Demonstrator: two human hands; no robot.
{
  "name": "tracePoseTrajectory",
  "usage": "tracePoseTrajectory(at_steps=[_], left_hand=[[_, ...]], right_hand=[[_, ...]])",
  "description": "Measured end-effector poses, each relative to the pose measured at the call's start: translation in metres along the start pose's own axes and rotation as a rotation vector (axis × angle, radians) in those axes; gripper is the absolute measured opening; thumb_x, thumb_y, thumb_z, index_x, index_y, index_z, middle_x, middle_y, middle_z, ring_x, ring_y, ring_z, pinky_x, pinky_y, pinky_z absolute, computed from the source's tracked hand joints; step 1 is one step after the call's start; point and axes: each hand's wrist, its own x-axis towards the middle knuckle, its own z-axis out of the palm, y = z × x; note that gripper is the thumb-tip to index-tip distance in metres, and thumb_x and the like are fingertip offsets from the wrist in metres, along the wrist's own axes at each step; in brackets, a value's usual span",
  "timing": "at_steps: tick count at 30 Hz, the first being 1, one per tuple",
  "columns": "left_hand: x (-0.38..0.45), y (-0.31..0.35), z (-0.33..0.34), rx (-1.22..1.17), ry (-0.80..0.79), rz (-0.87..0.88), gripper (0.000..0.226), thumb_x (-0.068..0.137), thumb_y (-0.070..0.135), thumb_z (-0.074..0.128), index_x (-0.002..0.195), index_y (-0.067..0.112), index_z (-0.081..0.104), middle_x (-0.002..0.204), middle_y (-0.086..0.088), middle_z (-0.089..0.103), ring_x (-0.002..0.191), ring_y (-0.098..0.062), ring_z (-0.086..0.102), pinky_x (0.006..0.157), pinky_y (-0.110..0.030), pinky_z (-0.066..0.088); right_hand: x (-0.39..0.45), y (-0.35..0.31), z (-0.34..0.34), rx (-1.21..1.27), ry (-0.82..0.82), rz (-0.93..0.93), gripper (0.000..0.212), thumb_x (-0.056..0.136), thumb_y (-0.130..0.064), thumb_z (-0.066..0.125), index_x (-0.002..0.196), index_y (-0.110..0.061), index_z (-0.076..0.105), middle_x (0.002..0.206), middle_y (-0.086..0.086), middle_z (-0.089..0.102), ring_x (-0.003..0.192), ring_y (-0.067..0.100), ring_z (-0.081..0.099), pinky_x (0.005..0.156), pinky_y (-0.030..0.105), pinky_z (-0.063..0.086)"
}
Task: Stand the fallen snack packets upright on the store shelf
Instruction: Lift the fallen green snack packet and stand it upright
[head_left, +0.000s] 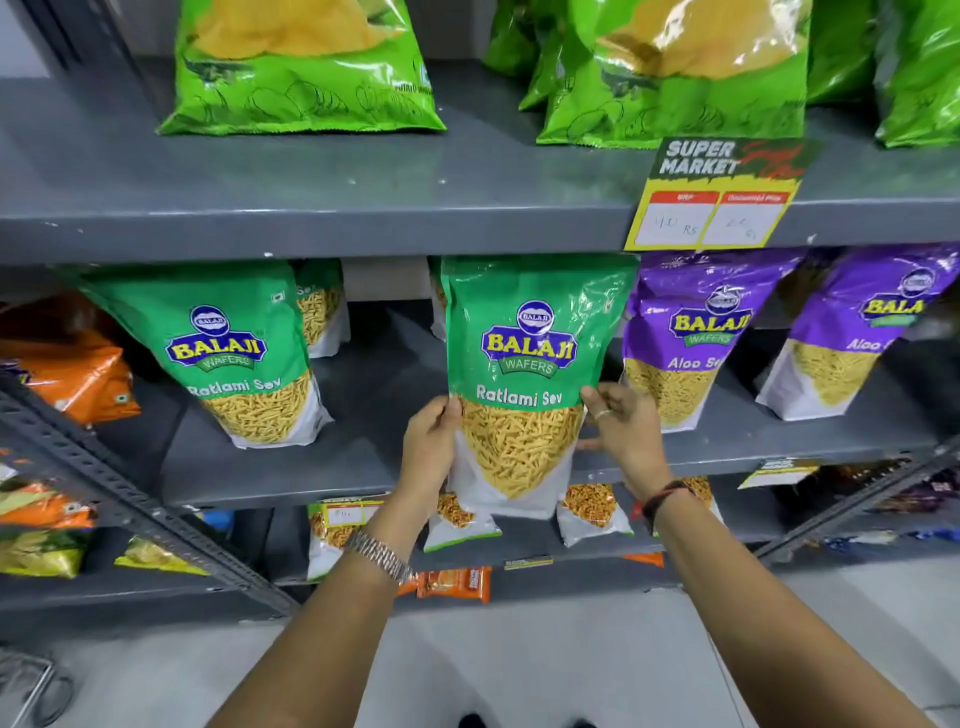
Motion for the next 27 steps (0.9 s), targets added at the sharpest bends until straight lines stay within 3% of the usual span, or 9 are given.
tracePoseTrajectory(at_steps=[4,6,9,11,14,16,20,24,27], left_hand=[[0.039,0.009,0.016,0.088,0.078,0.051,0.026,0.094,0.013,0.042,0.070,0.016,0.050,0.082,-0.010,0.054,0.080,-0.017,0.047,0.070,-0.029,0.036],[0.054,0.010,0.022,0.108,0.127,0.015,0.032,0.093,0.012,0.041,0.062,0.017,0.042,0.078,-0.012,0.051,0.076,-0.019,0.045,0.068,-0.032,0.033],[0.069,0.008,0.027,0.134,0.168,-0.057,0.031,0.092,0.011,0.041,0.062,0.016,0.042,0.080,-0.012,0.054,0.077,-0.020,0.048,0.068,-0.032,0.035],[0.075,0.002,0.028,0.124,0.153,-0.085,0.021,0.092,0.010,0.042,0.072,0.011,0.049,0.086,-0.012,0.058,0.081,-0.021,0.052,0.069,-0.032,0.038],[0.080,-0.004,0.029,0.118,0.103,-0.087,0.017,0.093,0.013,0.041,0.078,0.011,0.050,0.089,-0.013,0.059,0.082,-0.023,0.054,0.069,-0.033,0.039],[0.080,-0.004,0.030,0.111,0.070,-0.083,0.018,0.095,0.017,0.039,0.084,0.012,0.053,0.097,-0.017,0.063,0.090,-0.028,0.059,0.074,-0.034,0.043],[0.074,-0.014,0.031,0.146,0.052,-0.207,0.036,0.096,0.025,0.035,0.123,0.008,0.050,0.132,-0.015,0.055,0.119,-0.033,0.052,0.098,-0.039,0.043],[0.065,-0.031,0.030,0.064,0.020,-0.261,0.038,0.095,0.028,0.035,0.124,0.011,0.050,0.134,-0.014,0.054,0.118,-0.031,0.053,0.097,-0.038,0.046],[0.064,-0.031,0.026,-0.004,0.039,-0.263,0.036,0.095,0.026,0.034,0.123,0.010,0.049,0.132,-0.011,0.054,0.118,-0.028,0.053,0.101,-0.040,0.044]], right_hand=[[0.033,-0.009,0.011,0.042,0.067,-0.055,0.022,0.091,-0.016,0.051,0.096,0.004,0.059,0.079,0.027,0.054,0.078,0.023,0.054,0.056,0.033,0.061],[0.044,-0.010,0.018,0.074,0.084,-0.063,0.014,0.091,-0.014,0.050,0.082,-0.011,0.059,0.072,0.020,0.055,0.077,0.022,0.054,0.063,0.039,0.059],[0.058,-0.003,0.027,0.077,0.096,-0.045,0.023,0.091,-0.013,0.050,0.072,-0.026,0.056,0.072,0.005,0.058,0.079,0.023,0.056,0.070,0.046,0.058],[0.063,0.005,0.032,0.078,0.122,-0.016,0.016,0.090,-0.014,0.052,0.078,-0.021,0.060,0.082,0.010,0.061,0.081,0.024,0.057,0.078,0.057,0.055],[0.068,0.014,0.035,0.112,0.154,0.059,0.024,0.091,-0.014,0.051,0.108,-0.001,0.061,0.095,0.011,0.062,0.088,0.025,0.059,0.085,0.053,0.054],[0.068,0.018,0.032,0.104,0.147,0.056,0.026,0.092,-0.017,0.050,0.110,-0.002,0.060,0.093,0.010,0.062,0.089,0.026,0.059,0.082,0.047,0.055],[0.067,0.031,0.027,-0.149,0.060,0.151,0.027,0.095,-0.025,0.038,0.109,-0.012,0.058,0.090,0.010,0.059,0.081,0.025,0.056,0.062,0.032,0.049],[0.061,0.047,0.039,-0.178,-0.131,0.336,0.036,0.091,-0.006,0.029,0.064,-0.018,0.049,0.066,0.007,0.050,0.061,0.020,0.044,0.055,0.027,0.036],[0.063,0.052,0.052,-0.170,-0.124,0.329,0.037,0.087,-0.001,0.029,0.058,-0.018,0.043,0.059,0.005,0.049,0.055,0.019,0.041,0.054,0.028,0.033]])
